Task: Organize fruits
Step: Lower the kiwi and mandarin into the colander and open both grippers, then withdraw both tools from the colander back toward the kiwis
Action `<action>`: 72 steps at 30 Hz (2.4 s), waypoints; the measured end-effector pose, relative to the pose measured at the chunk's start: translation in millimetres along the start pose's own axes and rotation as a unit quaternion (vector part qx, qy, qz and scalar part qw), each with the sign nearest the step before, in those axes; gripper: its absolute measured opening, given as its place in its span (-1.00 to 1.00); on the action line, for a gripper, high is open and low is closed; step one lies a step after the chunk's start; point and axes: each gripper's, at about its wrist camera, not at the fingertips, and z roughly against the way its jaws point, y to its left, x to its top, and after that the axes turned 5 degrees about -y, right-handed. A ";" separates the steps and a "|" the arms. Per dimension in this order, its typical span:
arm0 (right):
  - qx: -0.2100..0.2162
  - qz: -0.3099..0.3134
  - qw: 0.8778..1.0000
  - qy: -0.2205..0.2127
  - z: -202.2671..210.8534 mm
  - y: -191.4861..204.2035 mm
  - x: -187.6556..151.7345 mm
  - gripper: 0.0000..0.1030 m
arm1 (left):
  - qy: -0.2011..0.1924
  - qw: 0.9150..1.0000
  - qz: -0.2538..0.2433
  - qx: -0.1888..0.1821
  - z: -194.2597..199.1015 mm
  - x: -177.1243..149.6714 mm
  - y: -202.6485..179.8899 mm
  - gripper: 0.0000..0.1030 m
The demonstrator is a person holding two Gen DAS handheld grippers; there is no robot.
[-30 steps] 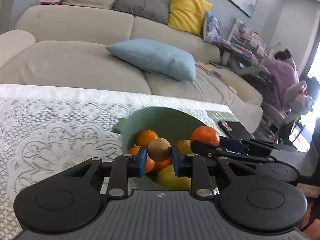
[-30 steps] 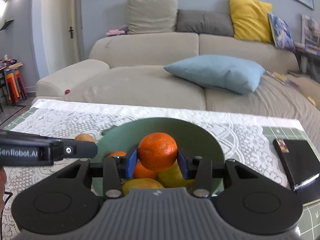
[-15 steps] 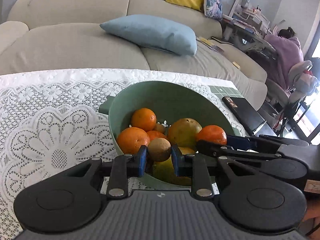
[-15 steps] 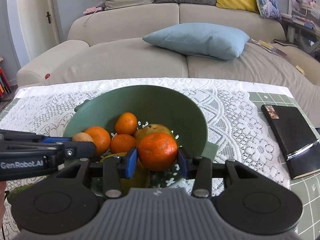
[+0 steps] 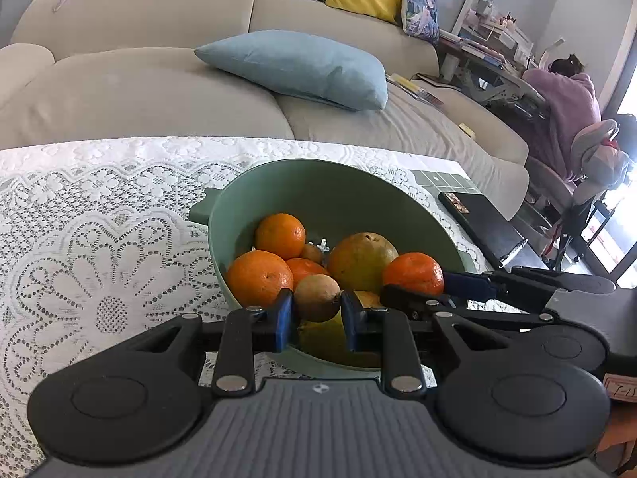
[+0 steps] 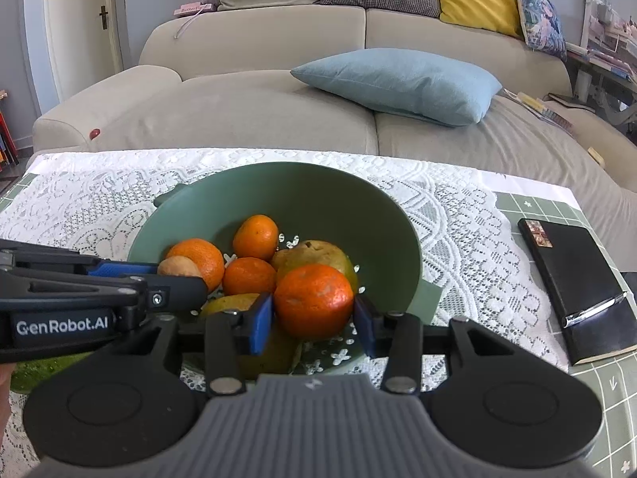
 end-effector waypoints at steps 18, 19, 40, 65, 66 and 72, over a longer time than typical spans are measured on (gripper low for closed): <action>-0.016 0.002 0.999 -0.045 12.5 3.7 1.9 0.04 | -0.038 0.999 0.019 0.013 24.3 0.4 4.8 -0.05; -0.014 0.001 0.998 -0.055 14.8 5.6 2.0 0.07 | -0.042 0.999 0.021 0.016 28.1 0.8 6.1 -0.05; 0.137 -0.002 0.978 -0.156 46.9 72.9 -6.6 0.00 | -0.086 0.991 0.038 0.094 98.8 -21.7 73.3 -0.05; 0.173 -0.045 0.984 0.012 -18.6 90.8 -29.6 -0.60 | 0.009 0.999 0.042 -0.004 44.4 -48.7 111.8 -0.33; 0.172 -0.045 0.984 0.012 -19.0 90.8 -29.9 -0.60 | 0.011 0.999 0.043 -0.007 42.3 -48.9 112.6 -0.33; 0.159 -0.052 0.986 0.014 -22.8 86.8 -31.3 -0.60 | 0.015 1.000 0.021 -0.010 30.9 -49.0 109.4 -0.33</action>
